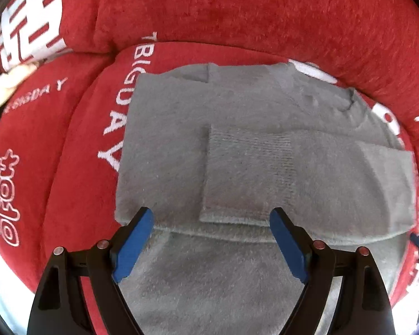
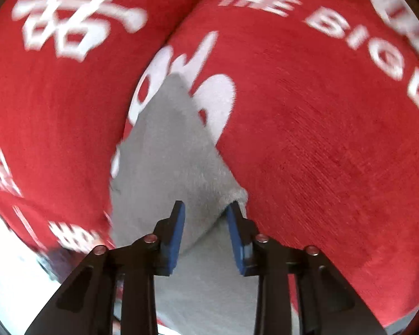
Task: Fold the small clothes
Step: 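Grasp the sweater's remaining side edge with the left gripper, then fold that side edge inward over the body and open the left gripper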
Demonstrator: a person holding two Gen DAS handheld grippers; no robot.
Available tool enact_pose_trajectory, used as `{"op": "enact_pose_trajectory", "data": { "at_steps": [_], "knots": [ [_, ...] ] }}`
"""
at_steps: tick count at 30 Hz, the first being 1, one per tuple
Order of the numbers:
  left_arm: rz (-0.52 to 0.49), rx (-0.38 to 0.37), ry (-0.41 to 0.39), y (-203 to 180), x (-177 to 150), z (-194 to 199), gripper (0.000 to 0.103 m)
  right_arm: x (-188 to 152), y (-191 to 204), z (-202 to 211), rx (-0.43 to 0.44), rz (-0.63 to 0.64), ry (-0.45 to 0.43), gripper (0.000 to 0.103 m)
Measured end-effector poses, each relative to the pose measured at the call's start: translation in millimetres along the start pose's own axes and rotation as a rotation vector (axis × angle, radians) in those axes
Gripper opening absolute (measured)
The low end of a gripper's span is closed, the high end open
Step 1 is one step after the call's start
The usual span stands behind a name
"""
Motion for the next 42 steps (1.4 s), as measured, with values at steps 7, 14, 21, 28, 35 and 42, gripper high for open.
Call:
{"op": "enact_pose_trajectory", "data": {
  "at_steps": [7, 14, 21, 28, 35, 42],
  "knots": [
    [-0.032, -0.117, 0.039, -7.6, 6.3, -7.8, 0.031, -33.2, 21.9, -4.6, -0.147, 0.168, 0.069, 0.058],
    [-0.07, -0.113, 0.033, -2.3, -8.4, -9.5, 0.016, -58.0, 39.1, -36.5, -0.336, 0.315, 0.135, 0.058],
    [-0.006, -0.061, 0.029, 14.1, -23.4, -9.6, 0.013, -67.3, 39.1, -48.9, -0.386, 0.353, 0.165, 0.058],
    [0.012, 0.047, 0.034, 13.0, -27.7, -2.6, 0.091, -66.6, 46.1, -55.6, -0.425, 0.393, 0.175, 0.062],
    [-0.001, 0.053, 0.03, -0.9, -35.6, 3.8, 0.092, -67.4, 51.5, -60.1, -0.436, 0.387, 0.18, 0.065],
    [-0.012, 0.021, 0.1, -7.1, -52.5, -2.0, 0.092, -68.5, 55.8, -61.1, -0.435, 0.373, 0.19, 0.065]
  ]
}}
Point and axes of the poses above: each gripper's, at about its wrist camera, not at the fingertips, and z roughly against the way its jaws point, y to its left, x to its top, the point moved 1 cm from there along -z, roughly the way its jaws point, and after that the axes turned 15 degrees about y, right-handed, at the moved point
